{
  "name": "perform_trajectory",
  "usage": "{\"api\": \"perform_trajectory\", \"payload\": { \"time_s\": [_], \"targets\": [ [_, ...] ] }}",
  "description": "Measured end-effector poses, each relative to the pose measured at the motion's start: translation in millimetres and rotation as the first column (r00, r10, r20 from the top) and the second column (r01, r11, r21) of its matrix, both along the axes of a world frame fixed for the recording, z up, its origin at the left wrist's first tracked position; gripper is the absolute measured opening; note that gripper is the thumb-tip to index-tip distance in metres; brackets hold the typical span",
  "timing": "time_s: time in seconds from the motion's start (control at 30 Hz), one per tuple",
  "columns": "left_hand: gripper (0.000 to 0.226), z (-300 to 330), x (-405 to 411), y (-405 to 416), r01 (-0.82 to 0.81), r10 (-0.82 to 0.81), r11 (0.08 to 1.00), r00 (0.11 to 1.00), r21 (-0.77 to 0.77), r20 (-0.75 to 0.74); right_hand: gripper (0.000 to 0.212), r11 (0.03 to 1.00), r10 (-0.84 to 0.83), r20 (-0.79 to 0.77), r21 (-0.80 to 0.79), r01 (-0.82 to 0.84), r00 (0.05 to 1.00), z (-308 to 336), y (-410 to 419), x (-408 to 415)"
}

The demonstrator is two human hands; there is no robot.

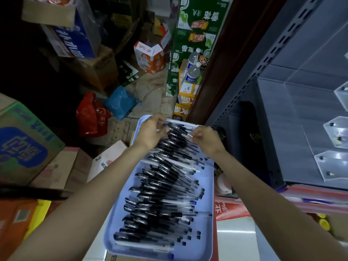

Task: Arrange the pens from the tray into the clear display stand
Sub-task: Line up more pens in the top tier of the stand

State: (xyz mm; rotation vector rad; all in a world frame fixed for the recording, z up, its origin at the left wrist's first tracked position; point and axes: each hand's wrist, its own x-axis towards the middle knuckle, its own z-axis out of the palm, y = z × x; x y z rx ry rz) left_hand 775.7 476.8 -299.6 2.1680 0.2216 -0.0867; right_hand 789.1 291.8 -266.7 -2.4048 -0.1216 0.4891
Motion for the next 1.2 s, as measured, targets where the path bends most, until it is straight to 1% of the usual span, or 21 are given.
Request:
{"api": "perform_trajectory", "payload": {
  "time_s": [0.07,0.1,0.2,0.23,0.27,0.37,0.43,0.5,0.53,0.6,0.7,0.73,0.8,0.83,0.87,0.93,1.0,1.07,1.1,1.17,1.2],
  "targets": [
    [0.032,9.7,-6.2,-0.4,-0.170,0.169,0.970,0.985,-0.174,-0.022,0.015,0.992,-0.086,0.005,0.094,0.085,0.996,5.9,0.8,-4.2],
    [0.032,13.5,-9.3,-1.2,-0.207,0.202,0.949,0.978,-0.236,-0.046,0.016,0.974,-0.144,-0.023,0.171,0.146,0.989,9.4,2.1,-5.9],
    [0.016,35.0,-19.1,-9.5,-0.177,0.119,0.863,0.981,-0.473,-0.151,0.013,0.916,-0.212,-0.111,0.323,0.237,0.971,24.4,10.1,-12.3],
    [0.015,45.3,-20.4,-13.5,-0.150,0.073,0.839,0.984,-0.524,-0.165,0.012,0.904,-0.205,-0.122,0.357,0.235,0.971,31.4,13.5,-15.1],
    [0.018,54.5,-20.1,-16.9,-0.116,0.038,0.836,0.987,-0.536,-0.154,0.012,0.897,-0.192,-0.118,0.381,0.223,0.974,40.0,16.4,-17.9],
    [0.027,83.5,-18.5,-26.7,-0.074,0.054,0.857,0.997,-0.510,-0.055,0.010,0.912,-0.138,-0.017,0.387,0.134,0.990,69.3,17.5,-25.8],
    [0.026,105.2,-19.9,-35.7,-0.050,0.059,0.874,0.998,-0.483,0.002,0.012,0.944,-0.090,0.075,0.324,0.061,0.993,89.7,9.2,-29.8],
    [0.032,125.9,-18.9,-46.1,0.005,0.035,0.915,0.995,-0.404,0.093,0.014,0.968,-0.075,0.201,0.248,0.023,0.977,112.5,-6.2,-28.8],
    [0.035,138.0,-17.4,-51.5,0.029,0.022,0.939,0.989,-0.342,0.145,0.015,0.970,-0.089,0.264,0.241,0.024,0.960,126.0,-15.7,-27.5],
    [0.039,163.8,-12.7,-66.6,0.089,-0.046,0.982,0.968,-0.168,0.247,0.021,0.962,-0.126,0.379,0.273,0.020,0.917,153.9,-37.4,-22.8],
    [0.035,204.7,-9.6,-104.6,0.185,-0.182,0.982,0.923,0.026,0.339,0.032,0.927,-0.129,0.465,0.369,-0.060,0.876,193.7,-76.6,-15.5],
    [0.036,217.6,-10.2,-120.3,0.212,-0.229,0.973,0.902,0.087,0.366,0.032,0.906,-0.127,0.468,0.413,-0.089,0.874,204.3,-91.2,-12.4],
    [0.037,237.9,-9.9,-151.8,0.246,-0.299,0.952,0.869,0.179,0.395,0.023,0.863,-0.138,0.483,0.488,-0.135,0.865,220.4,-123.7,-5.7],
    [0.032,246.2,-8.2,-166.7,0.250,-0.317,0.945,0.860,0.212,0.400,0.021,0.846,-0.154,0.505,0.512,-0.150,0.849,226.6,-140.5,-2.5],
    [0.025,254.1,-5.9,-182.0,0.246,-0.324,0.941,0.856,0.234,0.403,0.024,0.830,-0.170,0.523,0.532,-0.165,0.835,232.1,-157.6,0.5],
    [0.016,269.3,-0.6,-213.7,0.218,-0.311,0.942,0.853,0.255,0.420,0.030,0.795,-0.188,0.524,0.578,-0.184,0.831,242.8,-192.5,6.0],
    [0.016,282.7,5.1,-243.5,0.168,-0.276,0.950,0.844,0.263,0.459,0.023,0.767,-0.203,0.527,0.610,-0.200,0.825,253.0,-227.8,11.8],
    [0.019,293.4,11.8,-267.4,0.044,-0.163,0.972,0.829,0.229,0.535,0.015,0.732,-0.267,0.523,0.656,-0.183,0.810,263.0,-262.8,20.5],
    [0.018,297.0,14.9,-276.7,-0.029,-0.077,0.985,0.815,0.173,0.574,0.013,0.702,-0.318,0.504,0.695,-0.158,0.803,266.8,-279.7,26.0],
    [0.014,301.6,18.8,-292.3,-0.142,0.069,0.987,0.789,0.071,0.611,0.014,0.634,-0.412,0.448,0.766,-0.103,0.794,272.6,-309.1,35.4],
    [0.014,303.5,20.2,-299.5,-0.168,0.088,0.983,0.787,0.075,0.610,0.016,0.610,-0.451,0.423,0.789,-0.075,0.786,273.9,-321.2,40.8]
  ]
}}
